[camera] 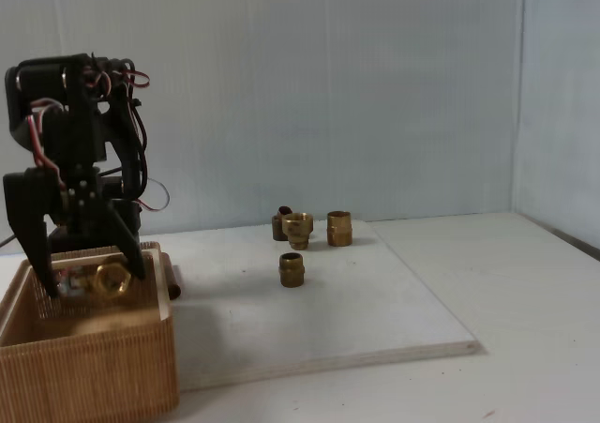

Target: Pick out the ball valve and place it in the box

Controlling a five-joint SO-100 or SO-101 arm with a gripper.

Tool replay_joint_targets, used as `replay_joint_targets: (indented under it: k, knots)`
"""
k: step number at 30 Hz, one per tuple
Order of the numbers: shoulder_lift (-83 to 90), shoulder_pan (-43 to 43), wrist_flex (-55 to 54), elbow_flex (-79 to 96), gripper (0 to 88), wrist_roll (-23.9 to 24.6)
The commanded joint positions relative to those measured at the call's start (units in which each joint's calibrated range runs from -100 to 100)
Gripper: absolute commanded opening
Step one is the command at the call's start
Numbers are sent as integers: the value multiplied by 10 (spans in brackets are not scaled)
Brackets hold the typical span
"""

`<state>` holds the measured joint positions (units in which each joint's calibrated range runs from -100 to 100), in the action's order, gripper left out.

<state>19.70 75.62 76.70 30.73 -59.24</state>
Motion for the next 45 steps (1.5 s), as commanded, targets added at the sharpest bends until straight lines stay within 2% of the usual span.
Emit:
replay_joint_targets:
  k: [1, 7, 18, 40, 45]
  knots:
    - [21, 1, -5, 2, 91, -4]
    - [21, -5, -23, 38, 91, -4]
    - [21, -13, -145, 116, 91, -4]
    - [21, -20, -150, 139, 91, -5]
    - [21, -20, -199, 160, 91, -5]
